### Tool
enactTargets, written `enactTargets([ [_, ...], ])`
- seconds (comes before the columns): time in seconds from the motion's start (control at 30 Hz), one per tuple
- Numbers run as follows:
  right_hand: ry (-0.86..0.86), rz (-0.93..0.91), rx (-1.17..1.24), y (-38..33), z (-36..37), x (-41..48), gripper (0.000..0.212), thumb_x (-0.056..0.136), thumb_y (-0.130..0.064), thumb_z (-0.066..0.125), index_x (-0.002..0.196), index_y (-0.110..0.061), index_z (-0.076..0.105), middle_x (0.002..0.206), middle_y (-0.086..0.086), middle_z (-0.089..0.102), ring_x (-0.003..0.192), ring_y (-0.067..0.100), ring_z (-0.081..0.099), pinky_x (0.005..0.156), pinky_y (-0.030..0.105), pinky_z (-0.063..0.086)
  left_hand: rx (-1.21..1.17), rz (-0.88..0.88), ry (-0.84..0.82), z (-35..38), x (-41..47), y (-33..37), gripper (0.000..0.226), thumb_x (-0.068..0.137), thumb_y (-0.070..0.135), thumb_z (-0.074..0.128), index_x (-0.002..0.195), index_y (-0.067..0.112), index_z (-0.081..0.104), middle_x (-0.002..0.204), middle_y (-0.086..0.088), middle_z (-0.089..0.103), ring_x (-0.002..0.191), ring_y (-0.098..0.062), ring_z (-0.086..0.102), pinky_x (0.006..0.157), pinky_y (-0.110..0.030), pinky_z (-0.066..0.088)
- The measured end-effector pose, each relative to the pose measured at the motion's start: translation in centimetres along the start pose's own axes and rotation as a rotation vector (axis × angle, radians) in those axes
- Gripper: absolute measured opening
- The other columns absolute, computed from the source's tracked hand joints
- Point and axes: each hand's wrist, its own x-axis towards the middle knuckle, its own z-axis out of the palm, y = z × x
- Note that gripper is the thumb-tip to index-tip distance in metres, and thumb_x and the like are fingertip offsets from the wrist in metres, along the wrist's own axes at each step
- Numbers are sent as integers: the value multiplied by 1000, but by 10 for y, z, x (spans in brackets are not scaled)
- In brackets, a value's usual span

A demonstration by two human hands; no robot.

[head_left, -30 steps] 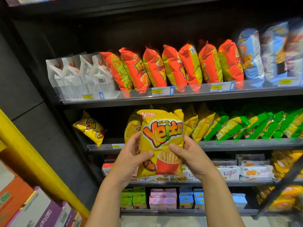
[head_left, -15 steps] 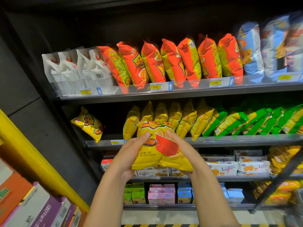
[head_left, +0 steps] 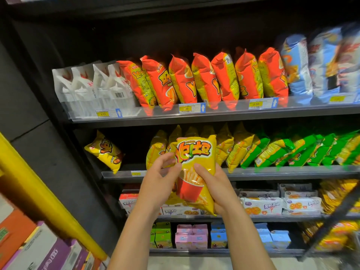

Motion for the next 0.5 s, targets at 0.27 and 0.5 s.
enactTargets([
  [0.27, -142, -42, -173, -7, 19, -4, 60, 99, -61, 58, 155, -43, 46, 145, -17, 62, 132, 3, 59, 110, 39, 53, 32, -51, -113, 6, 0, -1, 65, 74, 73, 76, 131, 63, 46, 134, 22, 61, 120, -1, 63, 100, -34, 57],
  [0.5, -61, -96, -127, -7, 6, 4, 40, 99, -27, 71, 138, -33, 63, 131, -3, 72, 113, 13, 73, 92, 36, 61, -262, -194, 21, -8, 3, -11, 66, 86, 37, 83, 143, 34, 49, 123, 1, 74, 105, -22, 77, 84, -44, 65],
])
